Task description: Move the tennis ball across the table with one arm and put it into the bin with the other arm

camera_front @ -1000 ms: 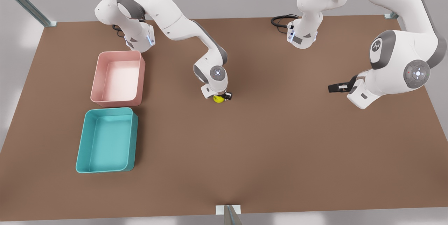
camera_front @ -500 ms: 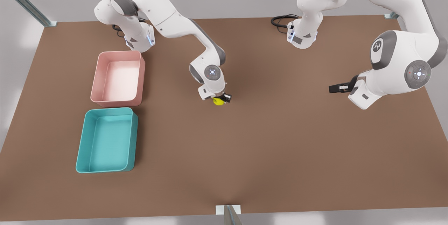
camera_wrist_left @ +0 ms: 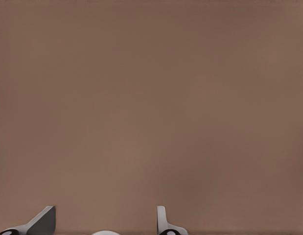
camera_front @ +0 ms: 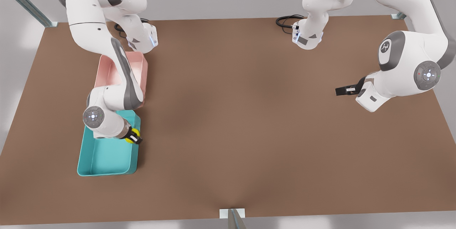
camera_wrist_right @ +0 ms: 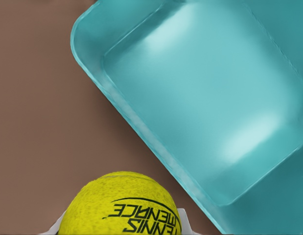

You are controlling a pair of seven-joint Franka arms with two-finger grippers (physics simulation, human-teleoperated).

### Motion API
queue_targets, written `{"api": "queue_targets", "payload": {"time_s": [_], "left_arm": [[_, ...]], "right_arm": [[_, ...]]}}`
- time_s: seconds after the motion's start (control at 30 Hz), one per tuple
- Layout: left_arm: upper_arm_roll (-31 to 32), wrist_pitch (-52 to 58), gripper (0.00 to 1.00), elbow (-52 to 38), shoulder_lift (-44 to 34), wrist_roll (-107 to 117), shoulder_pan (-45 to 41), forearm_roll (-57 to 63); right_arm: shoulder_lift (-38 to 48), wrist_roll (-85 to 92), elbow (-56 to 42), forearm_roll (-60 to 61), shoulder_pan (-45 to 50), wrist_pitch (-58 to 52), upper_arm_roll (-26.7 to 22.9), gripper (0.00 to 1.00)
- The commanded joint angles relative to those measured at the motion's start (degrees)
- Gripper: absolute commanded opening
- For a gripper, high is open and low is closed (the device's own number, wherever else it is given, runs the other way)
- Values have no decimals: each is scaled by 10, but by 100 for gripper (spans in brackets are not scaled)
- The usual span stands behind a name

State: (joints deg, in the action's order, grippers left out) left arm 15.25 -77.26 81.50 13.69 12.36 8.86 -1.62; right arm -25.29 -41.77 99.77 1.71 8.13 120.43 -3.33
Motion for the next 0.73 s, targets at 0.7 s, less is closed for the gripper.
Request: {"api": "queue_targets", "payload": {"time_s": [0.7], "left_arm": [[2, 49, 100, 1, -2, 6, -1, -11]], "right_arm": [[201, 456, -153, -51, -83, -390, 26, 100]]}}
